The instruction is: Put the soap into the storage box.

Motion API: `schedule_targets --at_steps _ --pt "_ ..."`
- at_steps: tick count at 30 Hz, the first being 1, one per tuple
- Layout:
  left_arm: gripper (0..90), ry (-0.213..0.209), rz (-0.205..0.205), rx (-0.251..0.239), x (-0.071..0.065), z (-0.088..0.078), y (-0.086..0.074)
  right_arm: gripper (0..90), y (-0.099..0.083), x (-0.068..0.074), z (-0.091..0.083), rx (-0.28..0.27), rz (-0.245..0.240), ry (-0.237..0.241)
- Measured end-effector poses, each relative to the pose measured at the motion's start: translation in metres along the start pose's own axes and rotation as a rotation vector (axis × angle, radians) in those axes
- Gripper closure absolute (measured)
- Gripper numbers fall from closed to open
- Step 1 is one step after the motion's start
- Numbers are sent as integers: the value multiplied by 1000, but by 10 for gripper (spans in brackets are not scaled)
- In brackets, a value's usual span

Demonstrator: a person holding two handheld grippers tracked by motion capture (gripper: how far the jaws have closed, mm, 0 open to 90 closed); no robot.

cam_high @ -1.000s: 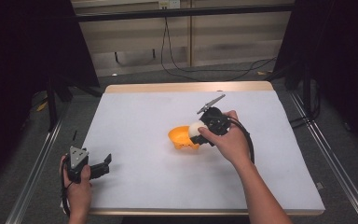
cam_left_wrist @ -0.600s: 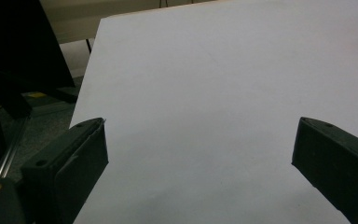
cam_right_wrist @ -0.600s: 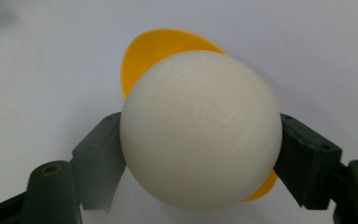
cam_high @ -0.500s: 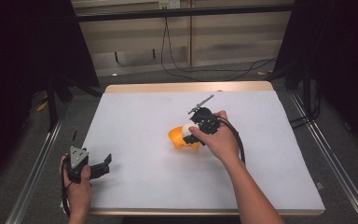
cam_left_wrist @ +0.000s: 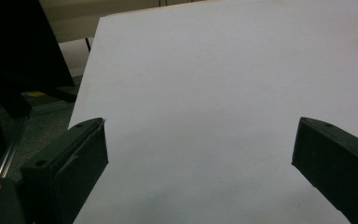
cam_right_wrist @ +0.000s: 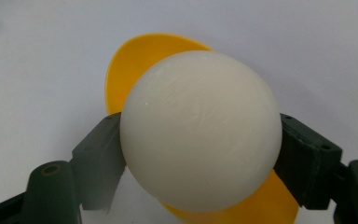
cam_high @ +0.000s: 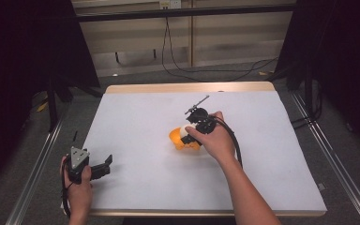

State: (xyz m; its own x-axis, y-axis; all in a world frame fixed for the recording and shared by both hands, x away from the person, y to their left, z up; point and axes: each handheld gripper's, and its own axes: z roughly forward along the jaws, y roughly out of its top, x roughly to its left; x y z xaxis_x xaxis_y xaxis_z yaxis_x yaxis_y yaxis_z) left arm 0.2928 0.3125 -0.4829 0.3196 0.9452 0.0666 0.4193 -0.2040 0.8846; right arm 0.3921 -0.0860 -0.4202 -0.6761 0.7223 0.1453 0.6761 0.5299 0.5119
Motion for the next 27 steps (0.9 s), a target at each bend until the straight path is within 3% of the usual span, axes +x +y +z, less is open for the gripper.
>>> schedule_targets --at_steps 18,27 --pt "32 -3 3 4 0 0 0 267 0 -4 -2 -31 21 16" --pt "30 -2 -1 1 0 0 0 214 -13 -7 -17 -73 30 2"
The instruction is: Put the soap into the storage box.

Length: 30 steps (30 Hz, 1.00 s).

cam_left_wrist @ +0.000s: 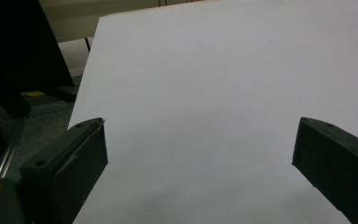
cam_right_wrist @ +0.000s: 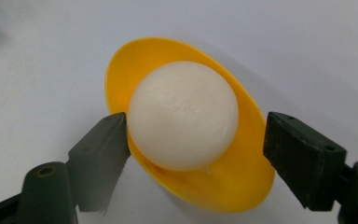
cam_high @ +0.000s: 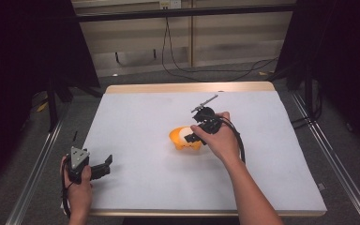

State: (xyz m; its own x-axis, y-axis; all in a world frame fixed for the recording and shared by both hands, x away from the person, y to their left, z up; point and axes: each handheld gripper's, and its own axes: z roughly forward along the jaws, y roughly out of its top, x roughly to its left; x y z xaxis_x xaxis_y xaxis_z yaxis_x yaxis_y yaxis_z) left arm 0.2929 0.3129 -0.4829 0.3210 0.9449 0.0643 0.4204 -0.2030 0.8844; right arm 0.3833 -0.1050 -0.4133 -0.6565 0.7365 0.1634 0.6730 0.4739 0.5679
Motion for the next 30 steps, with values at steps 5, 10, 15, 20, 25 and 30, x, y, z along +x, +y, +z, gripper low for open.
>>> schedule_targets --at_steps 5,10,15,20,25,30 --pt "30 2 2 -1 0 0 0 139 -10 -4 -11 -35 3 -26" --pt "30 1 2 -1 0 0 0 59 -20 -8 -21 -63 16 -55" --pt "30 0 0 0 0 0 0 6 -33 -12 -29 -97 17 -86" --pt "30 2 2 -1 0 0 0 0 -45 -16 -37 -118 37 -106" --pt "31 5 6 -6 0 -1 0 0 -60 -21 -46 -132 43 -127" --pt "31 4 -2 -5 0 0 0 0 -77 -29 -55 -150 59 -150"
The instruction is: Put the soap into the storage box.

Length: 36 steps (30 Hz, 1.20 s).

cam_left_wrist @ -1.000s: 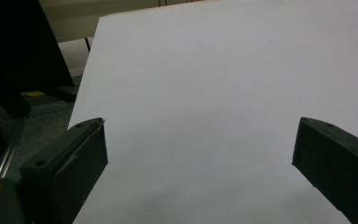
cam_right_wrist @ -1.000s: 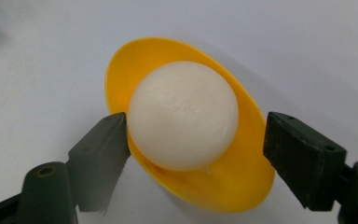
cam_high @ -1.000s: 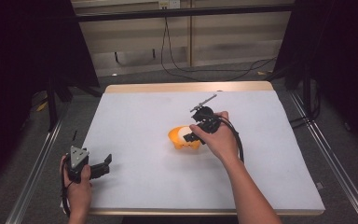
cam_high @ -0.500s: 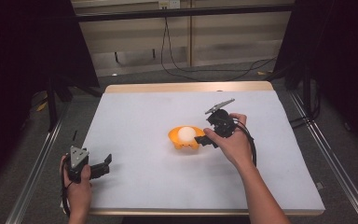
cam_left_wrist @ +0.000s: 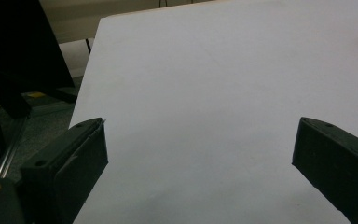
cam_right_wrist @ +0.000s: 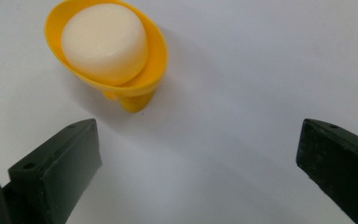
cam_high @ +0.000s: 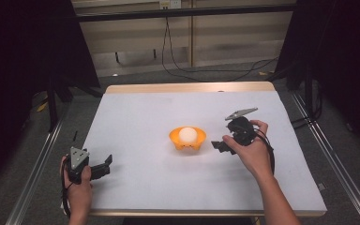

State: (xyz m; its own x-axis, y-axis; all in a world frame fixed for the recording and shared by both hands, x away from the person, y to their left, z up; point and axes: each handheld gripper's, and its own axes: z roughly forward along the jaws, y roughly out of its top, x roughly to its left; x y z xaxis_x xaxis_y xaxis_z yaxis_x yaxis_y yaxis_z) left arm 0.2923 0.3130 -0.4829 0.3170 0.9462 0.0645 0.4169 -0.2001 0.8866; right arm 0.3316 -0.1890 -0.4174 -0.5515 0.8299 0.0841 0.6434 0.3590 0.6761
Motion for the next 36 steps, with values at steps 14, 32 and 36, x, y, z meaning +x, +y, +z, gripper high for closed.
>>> schedule_targets --at_steps 14,32,36 --pt "32 1 6 -1 -1 0 0 0 -48 -28 -23 -39 56 -40" --pt "28 0 0 -1 0 0 0 0 -103 -63 -54 -104 167 -92" --pt "28 6 1 -2 0 0 0 0 -111 -66 -58 -103 161 -92"
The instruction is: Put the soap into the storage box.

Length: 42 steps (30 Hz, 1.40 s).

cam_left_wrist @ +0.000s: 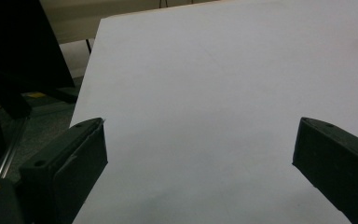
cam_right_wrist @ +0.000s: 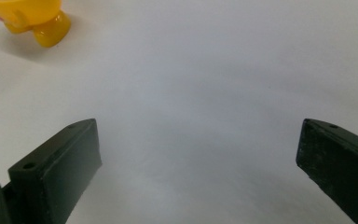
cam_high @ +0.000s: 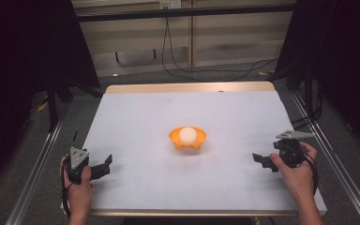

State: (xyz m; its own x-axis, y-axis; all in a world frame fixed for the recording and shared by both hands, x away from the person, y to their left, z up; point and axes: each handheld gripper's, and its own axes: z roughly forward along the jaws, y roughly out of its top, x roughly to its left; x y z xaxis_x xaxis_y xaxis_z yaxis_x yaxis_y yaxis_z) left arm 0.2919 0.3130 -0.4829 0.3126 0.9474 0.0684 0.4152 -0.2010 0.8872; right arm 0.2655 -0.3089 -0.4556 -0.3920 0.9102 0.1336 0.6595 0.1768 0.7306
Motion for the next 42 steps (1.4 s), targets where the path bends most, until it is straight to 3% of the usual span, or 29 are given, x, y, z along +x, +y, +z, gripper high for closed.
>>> schedule_targets --at_steps 9,25,30,42 --pt "26 -4 -4 -6 1 0 0 0 -27 -19 -17 -30 52 -24" --pt "23 -5 -30 -23 2 -1 -1 0 -58 -44 -45 -88 127 -71" --pt "22 -2 -27 -31 2 -2 -1 5 -73 -55 -57 -138 164 -95" --pt "21 -2 -29 -41 3 -4 -2 17 -85 -54 -65 -207 166 -93"
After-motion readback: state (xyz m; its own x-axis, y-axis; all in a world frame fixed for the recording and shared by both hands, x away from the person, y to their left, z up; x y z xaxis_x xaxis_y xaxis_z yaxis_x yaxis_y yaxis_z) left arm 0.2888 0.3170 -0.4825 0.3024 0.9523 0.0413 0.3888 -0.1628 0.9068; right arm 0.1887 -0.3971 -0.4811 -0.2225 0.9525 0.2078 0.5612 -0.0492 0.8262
